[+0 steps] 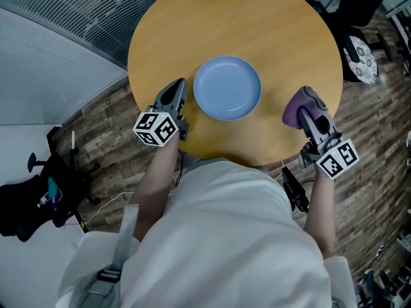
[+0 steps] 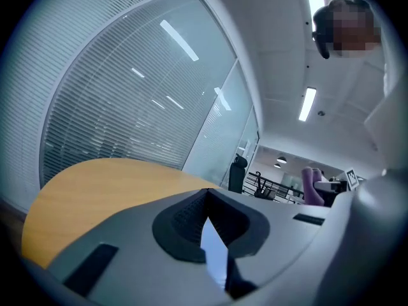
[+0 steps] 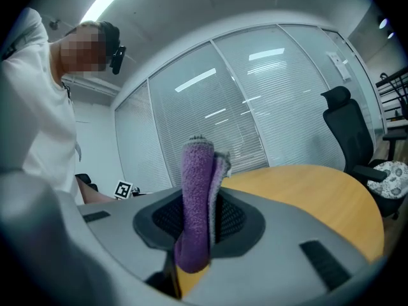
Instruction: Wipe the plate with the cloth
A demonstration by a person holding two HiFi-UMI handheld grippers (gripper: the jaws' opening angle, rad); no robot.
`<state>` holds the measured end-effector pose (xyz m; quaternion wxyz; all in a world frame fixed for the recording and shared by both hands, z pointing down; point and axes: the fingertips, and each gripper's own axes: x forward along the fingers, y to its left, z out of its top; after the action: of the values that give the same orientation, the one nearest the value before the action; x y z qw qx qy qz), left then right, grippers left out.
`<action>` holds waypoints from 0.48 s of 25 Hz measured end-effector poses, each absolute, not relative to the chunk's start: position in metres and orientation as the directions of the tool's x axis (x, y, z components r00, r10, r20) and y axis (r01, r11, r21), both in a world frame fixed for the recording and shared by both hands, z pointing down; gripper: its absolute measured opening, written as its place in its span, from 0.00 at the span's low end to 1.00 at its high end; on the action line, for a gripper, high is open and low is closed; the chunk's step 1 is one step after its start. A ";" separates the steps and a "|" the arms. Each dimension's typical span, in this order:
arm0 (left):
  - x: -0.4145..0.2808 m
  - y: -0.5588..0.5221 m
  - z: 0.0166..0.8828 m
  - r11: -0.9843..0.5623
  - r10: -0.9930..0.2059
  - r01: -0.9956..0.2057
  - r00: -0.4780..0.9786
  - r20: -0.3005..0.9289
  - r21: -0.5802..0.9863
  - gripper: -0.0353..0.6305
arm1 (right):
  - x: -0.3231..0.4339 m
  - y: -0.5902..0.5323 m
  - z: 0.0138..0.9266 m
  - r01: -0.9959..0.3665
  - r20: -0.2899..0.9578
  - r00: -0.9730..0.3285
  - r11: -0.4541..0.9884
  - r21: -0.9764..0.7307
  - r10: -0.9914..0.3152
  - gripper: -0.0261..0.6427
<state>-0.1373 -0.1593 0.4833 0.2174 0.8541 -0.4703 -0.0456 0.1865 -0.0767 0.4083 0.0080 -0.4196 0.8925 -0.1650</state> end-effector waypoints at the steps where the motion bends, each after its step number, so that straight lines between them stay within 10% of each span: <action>1: -0.134 -0.158 0.480 -0.478 -0.817 -0.781 0.563 0.124 0.402 0.07 | 0.187 -0.077 0.403 -0.748 0.115 -0.645 0.594 -0.296 -0.755 0.18; 12: -0.108 -0.149 0.407 -0.573 -0.789 -0.758 0.613 0.040 0.313 0.07 | 0.179 -0.067 0.346 -0.804 0.047 -0.585 0.571 -0.169 -0.810 0.18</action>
<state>-0.1078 -0.1486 0.4067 0.1510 0.8853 -0.4368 -0.0521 0.1790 -0.0673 0.3461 0.0178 -0.4552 0.8860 -0.0863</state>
